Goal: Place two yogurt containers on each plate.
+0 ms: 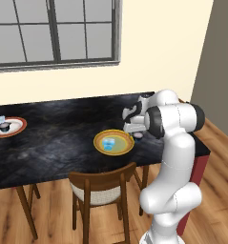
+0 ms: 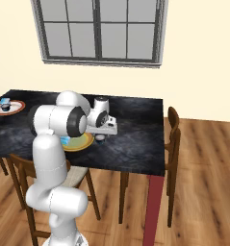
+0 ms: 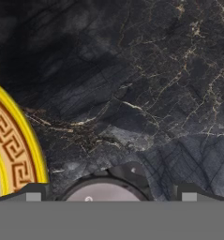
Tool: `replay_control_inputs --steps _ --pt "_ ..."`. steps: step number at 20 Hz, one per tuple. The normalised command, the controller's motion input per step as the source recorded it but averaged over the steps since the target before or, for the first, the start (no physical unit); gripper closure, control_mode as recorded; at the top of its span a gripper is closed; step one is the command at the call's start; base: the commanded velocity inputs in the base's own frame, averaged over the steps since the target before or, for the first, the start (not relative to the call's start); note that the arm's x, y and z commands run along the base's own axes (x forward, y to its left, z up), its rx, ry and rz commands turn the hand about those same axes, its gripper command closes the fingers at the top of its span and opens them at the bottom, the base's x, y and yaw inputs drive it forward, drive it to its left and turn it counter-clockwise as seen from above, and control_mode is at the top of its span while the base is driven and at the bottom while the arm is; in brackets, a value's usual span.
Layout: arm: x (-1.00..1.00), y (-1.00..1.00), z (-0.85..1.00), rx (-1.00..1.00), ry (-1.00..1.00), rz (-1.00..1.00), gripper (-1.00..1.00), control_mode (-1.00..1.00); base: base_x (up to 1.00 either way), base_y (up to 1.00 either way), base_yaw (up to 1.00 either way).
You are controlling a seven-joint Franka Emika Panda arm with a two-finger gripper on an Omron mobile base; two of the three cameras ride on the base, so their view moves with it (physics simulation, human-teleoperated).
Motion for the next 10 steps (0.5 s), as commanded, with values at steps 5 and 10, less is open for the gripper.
replay_control_inputs --steps 5,10 --pt "-0.08 0.00 0.00 0.03 0.00 0.00 -1.00 -1.00 0.00 0.00 0.00" --pt "-0.11 0.00 -0.02 0.07 0.00 0.00 -1.00 -1.00 0.00 0.00 0.00"
